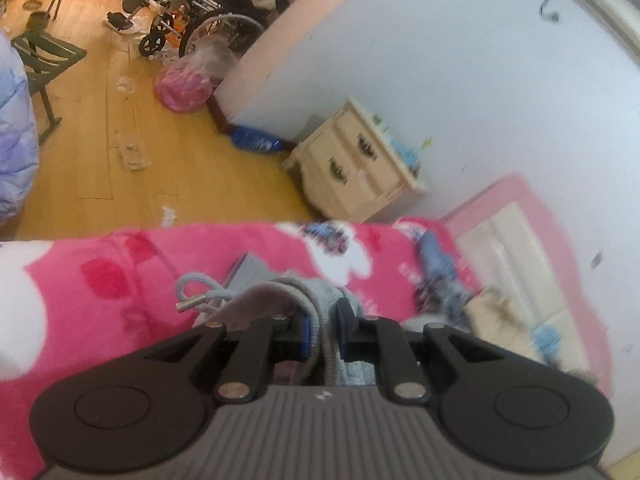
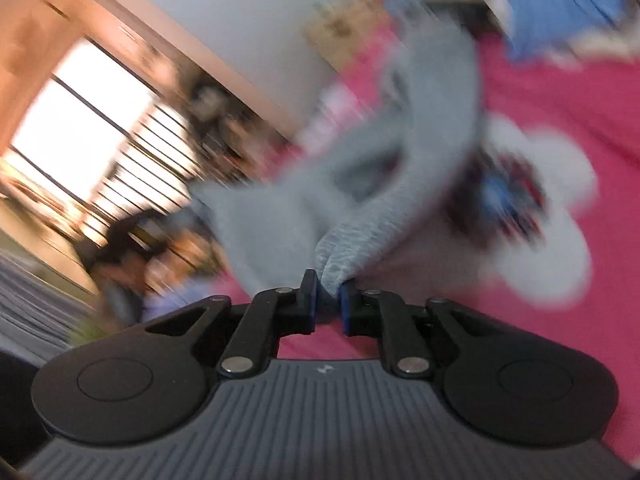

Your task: Fold clothes

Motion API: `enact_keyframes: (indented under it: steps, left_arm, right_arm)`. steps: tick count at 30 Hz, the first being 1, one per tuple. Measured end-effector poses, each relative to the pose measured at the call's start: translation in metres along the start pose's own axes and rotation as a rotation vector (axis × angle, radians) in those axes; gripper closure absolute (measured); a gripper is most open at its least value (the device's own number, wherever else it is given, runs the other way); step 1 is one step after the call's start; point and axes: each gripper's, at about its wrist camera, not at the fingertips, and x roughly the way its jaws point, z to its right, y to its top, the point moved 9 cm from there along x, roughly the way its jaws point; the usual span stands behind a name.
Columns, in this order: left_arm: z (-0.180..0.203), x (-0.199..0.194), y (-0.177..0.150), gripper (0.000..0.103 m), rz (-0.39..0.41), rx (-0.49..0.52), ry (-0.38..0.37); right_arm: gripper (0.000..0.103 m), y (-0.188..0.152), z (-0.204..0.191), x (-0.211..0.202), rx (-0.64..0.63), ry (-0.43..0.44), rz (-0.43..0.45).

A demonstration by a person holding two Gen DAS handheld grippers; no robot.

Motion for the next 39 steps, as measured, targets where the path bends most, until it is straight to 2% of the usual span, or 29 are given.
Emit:
enact_keyframes:
  steps: [3, 5, 7, 10, 13, 16, 18, 20, 22, 24, 27, 33, 36, 39]
  left_arm:
    - [-0.010, 0.004, -0.016, 0.089, -0.031, 0.057, 0.041]
    - [-0.017, 0.001, -0.023, 0.089, -0.042, 0.087, 0.049]
    - [-0.020, -0.002, -0.031, 0.089, -0.049, 0.134, 0.053]
    - [-0.014, -0.008, -0.045, 0.089, -0.050, 0.247, 0.045]
    - [0.005, -0.017, -0.063, 0.089, -0.045, 0.417, 0.022]
    - [0.027, -0.024, -0.091, 0.089, -0.070, 0.585, -0.011]
    - [0.040, -0.026, -0.109, 0.090, -0.089, 0.694, -0.029]
    - [0.053, -0.027, -0.128, 0.090, -0.110, 0.800, -0.045]
    - [0.063, -0.025, -0.145, 0.090, -0.132, 0.906, -0.056]
    - [0.068, -0.019, -0.160, 0.090, -0.152, 0.994, -0.059]
    - [0.070, -0.010, -0.174, 0.090, -0.183, 1.058, -0.067]
    - [0.074, -0.001, -0.184, 0.090, -0.206, 1.109, -0.091]
    - [0.076, 0.001, -0.187, 0.090, -0.204, 1.161, -0.095]
    - [0.077, 0.005, -0.187, 0.090, -0.202, 1.163, -0.100]
  right_arm:
    - [0.082, -0.015, 0.034, -0.003, 0.040, -0.119, -0.155]
    - [0.068, -0.019, 0.037, -0.027, -0.009, -0.170, -0.223]
    - [0.059, -0.016, 0.036, -0.052, -0.089, -0.219, -0.299]
    - [0.056, 0.012, 0.013, -0.079, -0.268, -0.243, -0.352]
    - [0.048, 0.067, -0.034, -0.071, -0.399, -0.186, -0.326]
    - [0.039, 0.127, -0.087, -0.017, -0.452, -0.047, -0.288]
    - [0.035, 0.162, -0.124, 0.037, -0.479, 0.045, -0.286]
    - [0.032, 0.180, -0.148, 0.094, -0.499, 0.077, -0.306]
    - [0.032, 0.188, -0.173, 0.158, -0.532, 0.091, -0.362]
    - [0.030, 0.182, -0.192, 0.212, -0.557, 0.068, -0.413]
    - [0.030, 0.164, -0.221, 0.278, -0.628, 0.022, -0.508]
    - [0.030, 0.119, -0.252, 0.359, -0.734, -0.075, -0.618]
    - [0.030, 0.100, -0.255, 0.383, -0.802, -0.148, -0.644]
    - [0.029, 0.084, -0.250, 0.397, -0.876, -0.209, -0.647]
